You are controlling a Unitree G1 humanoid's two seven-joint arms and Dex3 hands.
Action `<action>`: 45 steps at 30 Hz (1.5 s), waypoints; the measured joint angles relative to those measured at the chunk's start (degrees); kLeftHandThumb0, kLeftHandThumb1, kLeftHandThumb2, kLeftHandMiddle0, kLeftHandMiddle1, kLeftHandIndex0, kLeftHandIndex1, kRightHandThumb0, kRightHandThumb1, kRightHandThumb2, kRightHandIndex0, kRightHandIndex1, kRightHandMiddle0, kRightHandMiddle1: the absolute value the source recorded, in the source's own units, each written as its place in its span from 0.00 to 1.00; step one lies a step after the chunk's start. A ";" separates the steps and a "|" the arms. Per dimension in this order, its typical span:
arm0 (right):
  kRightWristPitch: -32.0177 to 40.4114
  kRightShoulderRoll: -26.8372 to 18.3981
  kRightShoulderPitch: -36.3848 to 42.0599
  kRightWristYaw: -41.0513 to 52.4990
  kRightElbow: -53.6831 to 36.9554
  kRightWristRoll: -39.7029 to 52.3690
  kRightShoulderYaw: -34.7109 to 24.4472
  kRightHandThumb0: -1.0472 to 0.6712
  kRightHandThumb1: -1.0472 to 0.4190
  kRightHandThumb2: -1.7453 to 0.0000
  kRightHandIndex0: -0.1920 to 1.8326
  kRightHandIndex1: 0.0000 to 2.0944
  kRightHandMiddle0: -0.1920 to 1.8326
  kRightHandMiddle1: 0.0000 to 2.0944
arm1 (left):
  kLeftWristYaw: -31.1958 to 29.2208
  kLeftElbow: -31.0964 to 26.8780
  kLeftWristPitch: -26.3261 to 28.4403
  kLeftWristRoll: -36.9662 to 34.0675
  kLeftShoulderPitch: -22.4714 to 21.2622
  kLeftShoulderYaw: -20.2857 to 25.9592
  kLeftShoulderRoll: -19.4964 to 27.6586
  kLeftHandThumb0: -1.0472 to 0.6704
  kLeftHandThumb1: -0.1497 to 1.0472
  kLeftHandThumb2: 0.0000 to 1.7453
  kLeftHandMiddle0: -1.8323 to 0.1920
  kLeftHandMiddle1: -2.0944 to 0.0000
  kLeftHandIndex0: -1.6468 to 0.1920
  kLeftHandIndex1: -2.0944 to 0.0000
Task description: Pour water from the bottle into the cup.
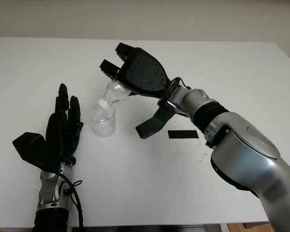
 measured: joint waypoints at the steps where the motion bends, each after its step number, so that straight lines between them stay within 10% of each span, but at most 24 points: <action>1: 0.00 0.00 0.00 -0.02 0.03 0.00 0.00 0.30 0.00 0.97 0.69 1.00 0.32 0.88 | 0.00 0.01 -0.04 0.00 0.00 0.00 0.00 0.21 1.00 0.28 0.98 0.97 0.97 0.97; 10: -6.77 0.68 0.38 4.57 0.09 9.52 -6.74 0.36 0.00 0.92 0.73 1.00 0.49 1.00 | -0.09 0.42 -0.64 -0.21 -0.11 0.01 -0.01 0.21 1.00 0.28 0.98 0.97 0.97 0.97; 16: -12.54 1.83 4.11 19.91 -0.47 28.51 -21.93 0.37 0.00 0.83 0.82 1.00 0.67 1.00 | 0.08 0.37 -0.41 0.03 -0.11 0.01 0.20 0.21 1.00 0.28 0.98 0.97 0.97 0.97; 25: -15.48 2.21 14.98 49.71 -8.88 56.97 -43.85 0.39 0.00 0.78 0.76 1.00 0.64 1.00 | -0.78 0.23 -0.13 -0.01 0.04 0.04 0.38 0.21 1.00 0.28 0.98 0.97 0.97 0.97; 36: 3.86 0.01 33.27 67.78 -32.53 73.28 -56.22 0.38 0.00 0.77 0.69 1.00 0.44 1.00 | -0.89 0.42 0.57 0.20 -0.16 0.01 0.46 0.20 1.00 0.27 0.99 0.98 0.97 0.98; 45: 25.32 -1.94 42.89 70.64 -56.88 78.35 -59.55 0.38 0.00 0.77 0.81 1.00 0.62 1.00 | -1.57 0.99 0.83 0.40 -0.43 -0.26 0.59 0.19 1.00 0.29 1.00 0.97 0.99 0.98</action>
